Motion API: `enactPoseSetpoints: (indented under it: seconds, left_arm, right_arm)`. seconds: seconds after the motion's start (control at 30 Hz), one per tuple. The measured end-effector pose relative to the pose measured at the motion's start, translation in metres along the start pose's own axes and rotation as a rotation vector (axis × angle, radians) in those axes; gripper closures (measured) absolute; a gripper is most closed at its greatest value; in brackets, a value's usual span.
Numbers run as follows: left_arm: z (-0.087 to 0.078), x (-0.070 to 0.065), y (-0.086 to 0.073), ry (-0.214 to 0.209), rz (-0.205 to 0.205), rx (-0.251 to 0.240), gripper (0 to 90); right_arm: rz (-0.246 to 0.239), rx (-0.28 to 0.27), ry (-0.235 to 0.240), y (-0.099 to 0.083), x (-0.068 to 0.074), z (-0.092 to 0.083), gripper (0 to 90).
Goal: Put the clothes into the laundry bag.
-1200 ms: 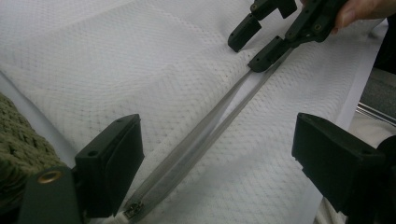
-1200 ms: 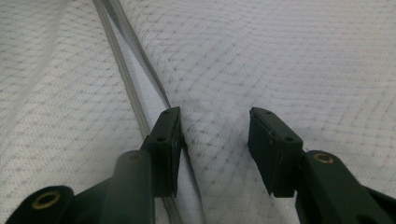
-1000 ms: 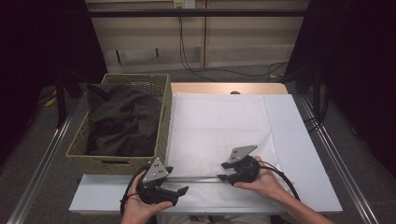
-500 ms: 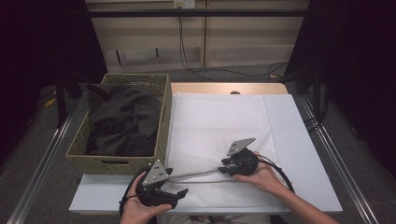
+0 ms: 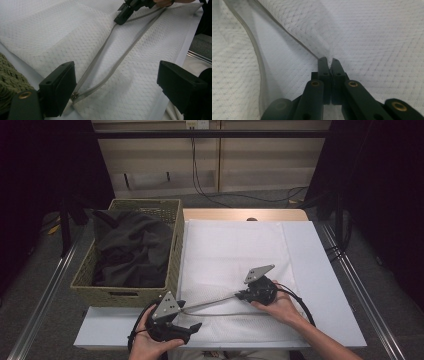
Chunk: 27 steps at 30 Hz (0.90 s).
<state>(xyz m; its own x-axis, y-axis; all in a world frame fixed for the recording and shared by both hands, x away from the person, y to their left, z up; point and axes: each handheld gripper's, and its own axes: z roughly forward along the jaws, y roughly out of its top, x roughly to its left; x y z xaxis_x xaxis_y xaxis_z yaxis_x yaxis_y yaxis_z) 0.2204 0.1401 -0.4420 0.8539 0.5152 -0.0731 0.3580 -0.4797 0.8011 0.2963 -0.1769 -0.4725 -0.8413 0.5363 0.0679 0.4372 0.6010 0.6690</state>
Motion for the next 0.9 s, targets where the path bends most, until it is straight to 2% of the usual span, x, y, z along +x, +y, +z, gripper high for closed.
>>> enactPoseSetpoints:
  seconds: [0.3,0.53,0.63,0.77,0.9]
  left_arm:
    - [-0.001,0.0,0.0,-0.004,-0.004,-0.008,15.4]
    - [-0.001,0.001,0.0,-0.007,-0.01,-0.01,15.2]
    - [-0.002,0.001,0.0,-0.002,0.0,-0.014,15.2]
    - [-0.008,-0.001,-0.003,0.009,-0.015,-0.019,14.8]
    - [-0.011,0.0,-0.004,0.014,-0.006,-0.03,14.6]
  right_arm:
    - [0.056,-0.068,0.018,0.003,-0.004,-0.014,88.5]
    - [0.067,-0.09,0.034,0.007,-0.006,-0.021,89.5]
    - [0.076,-0.102,0.044,0.008,-0.006,-0.023,89.5]
    - [0.087,-0.134,0.038,0.01,-0.007,-0.026,89.6]
    - [0.098,-0.156,0.047,0.013,-0.008,-0.029,89.7]
